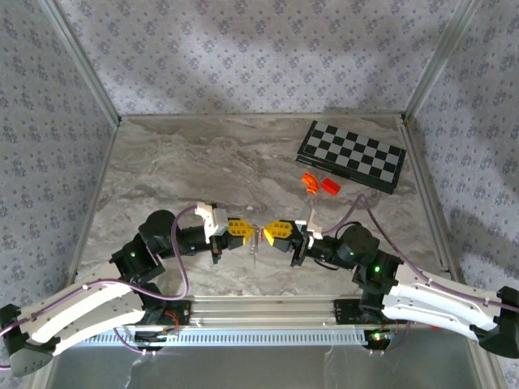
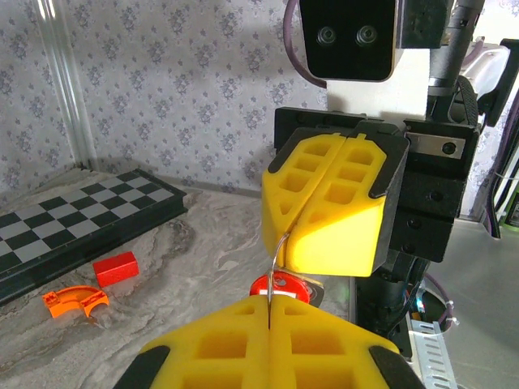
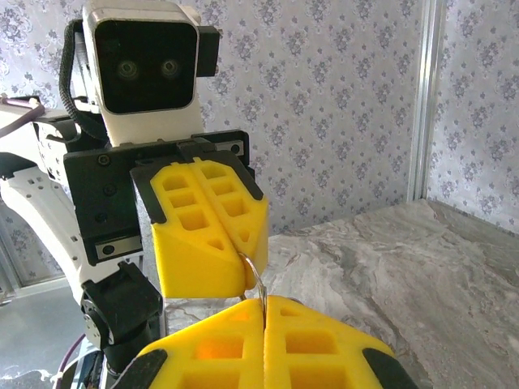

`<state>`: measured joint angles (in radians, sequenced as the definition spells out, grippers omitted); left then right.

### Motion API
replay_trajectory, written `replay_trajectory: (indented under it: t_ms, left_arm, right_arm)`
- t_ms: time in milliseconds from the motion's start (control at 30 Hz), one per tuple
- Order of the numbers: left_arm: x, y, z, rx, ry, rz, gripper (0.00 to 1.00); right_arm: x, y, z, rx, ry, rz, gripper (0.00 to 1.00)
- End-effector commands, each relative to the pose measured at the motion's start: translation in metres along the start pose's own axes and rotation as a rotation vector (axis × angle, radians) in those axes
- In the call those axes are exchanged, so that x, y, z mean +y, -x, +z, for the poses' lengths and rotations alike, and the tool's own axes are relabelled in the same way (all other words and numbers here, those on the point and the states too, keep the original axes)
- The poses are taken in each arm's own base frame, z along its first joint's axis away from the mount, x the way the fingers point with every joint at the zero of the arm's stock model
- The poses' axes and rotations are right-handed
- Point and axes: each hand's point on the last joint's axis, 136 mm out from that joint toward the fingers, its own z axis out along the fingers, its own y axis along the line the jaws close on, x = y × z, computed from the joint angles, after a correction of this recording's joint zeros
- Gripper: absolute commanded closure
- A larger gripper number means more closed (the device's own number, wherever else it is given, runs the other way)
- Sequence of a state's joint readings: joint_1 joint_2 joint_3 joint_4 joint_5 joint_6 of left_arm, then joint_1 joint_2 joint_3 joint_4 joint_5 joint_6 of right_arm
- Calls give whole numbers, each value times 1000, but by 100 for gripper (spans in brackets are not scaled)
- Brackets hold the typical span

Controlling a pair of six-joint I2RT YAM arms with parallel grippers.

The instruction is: Put the keys on the keyring

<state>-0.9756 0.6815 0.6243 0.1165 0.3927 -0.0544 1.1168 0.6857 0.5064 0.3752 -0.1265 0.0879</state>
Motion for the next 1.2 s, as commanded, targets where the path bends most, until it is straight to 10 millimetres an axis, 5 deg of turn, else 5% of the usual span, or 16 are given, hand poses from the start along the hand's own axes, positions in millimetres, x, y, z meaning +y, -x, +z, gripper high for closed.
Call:
replay_trajectory:
  t_ms: [0, 1167]
  left_arm:
    - [-7, 20, -3, -70, -25, 14, 100]
    - [-18, 25, -6, -97, -84, 14, 100]
  right_arm:
    - [-1, 7, 0, -35, -2, 5, 100]
    - [-6, 2, 0, -28, -25, -31, 100]
